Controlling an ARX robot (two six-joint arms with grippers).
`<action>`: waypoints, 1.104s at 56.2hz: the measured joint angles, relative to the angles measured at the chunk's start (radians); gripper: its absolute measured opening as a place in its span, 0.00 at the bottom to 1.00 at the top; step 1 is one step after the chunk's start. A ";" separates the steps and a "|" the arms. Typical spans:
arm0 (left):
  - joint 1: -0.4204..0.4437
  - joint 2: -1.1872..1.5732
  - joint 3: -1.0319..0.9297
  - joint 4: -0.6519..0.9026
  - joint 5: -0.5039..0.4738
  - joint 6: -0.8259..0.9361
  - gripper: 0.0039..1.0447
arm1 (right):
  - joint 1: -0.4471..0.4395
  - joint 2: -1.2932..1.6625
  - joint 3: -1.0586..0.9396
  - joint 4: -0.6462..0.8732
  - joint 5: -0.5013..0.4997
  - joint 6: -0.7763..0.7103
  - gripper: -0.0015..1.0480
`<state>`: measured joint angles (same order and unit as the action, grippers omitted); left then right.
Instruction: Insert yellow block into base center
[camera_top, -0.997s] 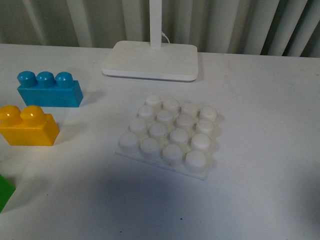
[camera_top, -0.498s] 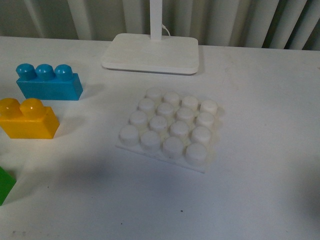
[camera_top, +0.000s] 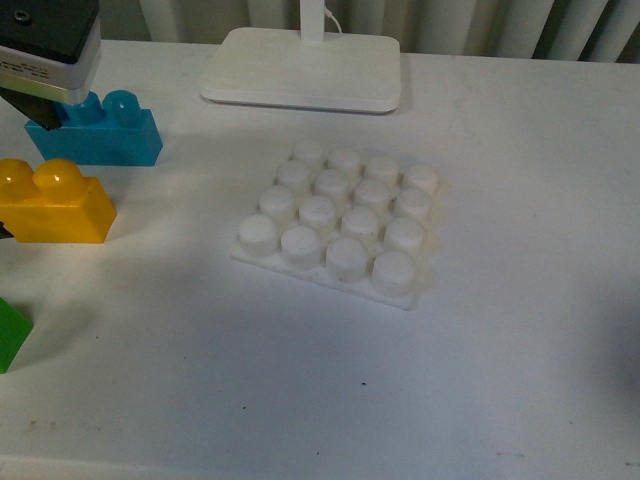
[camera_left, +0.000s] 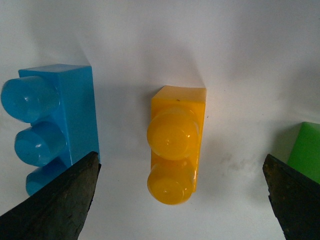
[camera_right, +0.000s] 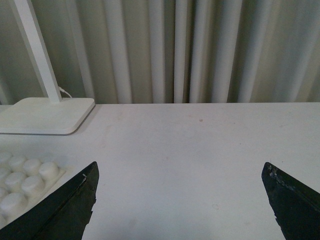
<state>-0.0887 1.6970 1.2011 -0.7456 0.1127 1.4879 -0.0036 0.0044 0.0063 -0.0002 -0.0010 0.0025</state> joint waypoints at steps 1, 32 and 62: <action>-0.002 0.008 0.002 0.000 -0.006 0.000 0.94 | 0.000 0.000 0.000 0.000 0.000 0.000 0.91; -0.031 0.090 0.037 0.031 -0.028 -0.039 0.94 | 0.000 0.000 0.000 0.000 0.000 0.000 0.91; -0.046 0.098 0.022 -0.039 -0.043 -0.053 0.37 | 0.000 0.000 0.000 0.000 0.000 0.000 0.91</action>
<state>-0.1345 1.7954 1.2228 -0.7841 0.0696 1.4353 -0.0036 0.0044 0.0063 -0.0002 -0.0010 0.0029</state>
